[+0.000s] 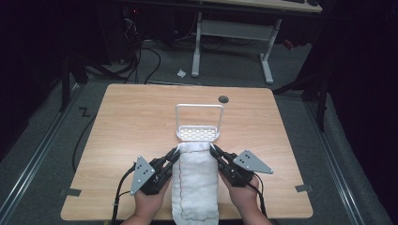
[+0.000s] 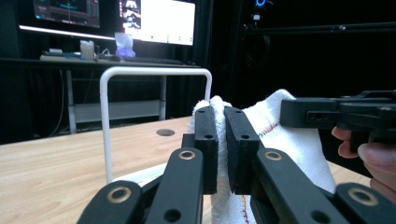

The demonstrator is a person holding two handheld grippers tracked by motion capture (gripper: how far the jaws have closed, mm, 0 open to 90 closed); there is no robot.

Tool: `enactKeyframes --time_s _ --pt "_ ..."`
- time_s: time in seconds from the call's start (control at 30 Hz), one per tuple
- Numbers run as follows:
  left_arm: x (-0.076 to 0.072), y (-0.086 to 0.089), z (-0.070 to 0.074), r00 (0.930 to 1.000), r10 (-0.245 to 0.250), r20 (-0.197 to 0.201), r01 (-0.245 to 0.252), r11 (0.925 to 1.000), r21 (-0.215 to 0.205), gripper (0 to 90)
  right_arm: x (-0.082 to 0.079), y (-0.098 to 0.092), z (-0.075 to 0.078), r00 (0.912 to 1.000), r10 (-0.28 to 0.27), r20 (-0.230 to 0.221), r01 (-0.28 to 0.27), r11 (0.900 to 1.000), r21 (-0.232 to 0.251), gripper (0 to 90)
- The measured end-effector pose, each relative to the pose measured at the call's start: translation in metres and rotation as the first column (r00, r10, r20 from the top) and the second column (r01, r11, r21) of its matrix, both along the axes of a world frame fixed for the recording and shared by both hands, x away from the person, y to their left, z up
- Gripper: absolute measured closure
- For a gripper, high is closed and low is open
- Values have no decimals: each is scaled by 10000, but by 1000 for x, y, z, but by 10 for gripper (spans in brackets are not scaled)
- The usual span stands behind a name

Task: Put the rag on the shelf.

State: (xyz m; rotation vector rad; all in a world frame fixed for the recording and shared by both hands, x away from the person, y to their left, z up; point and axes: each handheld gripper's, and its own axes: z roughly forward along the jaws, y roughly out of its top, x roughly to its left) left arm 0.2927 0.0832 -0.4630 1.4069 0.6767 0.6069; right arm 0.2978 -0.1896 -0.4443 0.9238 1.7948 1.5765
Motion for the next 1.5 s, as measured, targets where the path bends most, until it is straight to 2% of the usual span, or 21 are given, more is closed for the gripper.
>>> enactKeyframes --time_s 0.13,0.3,0.4,0.43,0.5,0.6,0.67,0.8,1.0,1.33,1.5 --pt "-3 2 7 10000 -39 27 39 9998 -183 845 -5 2 8 9994 81 329 -80 10000 -42 854" --pt "-5 1 14 9998 -22 175 26 9997 -223 845 -8 2 14 9988 186 460 -186 9998 -2 854" --pt "-3 0 20 9997 -93 226 96 9999 -103 846 -10 4 18 9980 204 602 -200 9998 -71 854" --pt "-2 -1 24 9994 -152 301 154 9999 -46 846 -10 5 23 9970 191 754 -178 9997 -180 854" --pt "3 -2 31 9988 -206 439 201 9997 122 846 -9 5 26 9967 205 781 -189 9996 -214 854" --pt "11 -4 41 9990 -220 386 211 9995 233 848 -4 7 36 9946 174 1020 -140 9993 -334 855" --pt "18 -3 49 9994 -300 199 300 9996 13 848 0 8 42 9949 169 995 -142 9995 -278 854" --pt "26 -2 60 9991 -217 377 220 9997 -75 848 9 7 54 9928 75 1195 -50 9998 -211 855" --pt "40 4 74 9995 -7 313 16 9996 -270 849 22 3 69 9915 -37 1303 46 10000 -60 855" --pt "59 1 93 9981 80 603 -81 10000 18 851 41 3 90 9891 -209 1457 209 9998 14 856" --pt "68 2 100 9971 199 739 -204 9998 63 851 46 4 96 9885 -206 1500 200 9998 51 855"
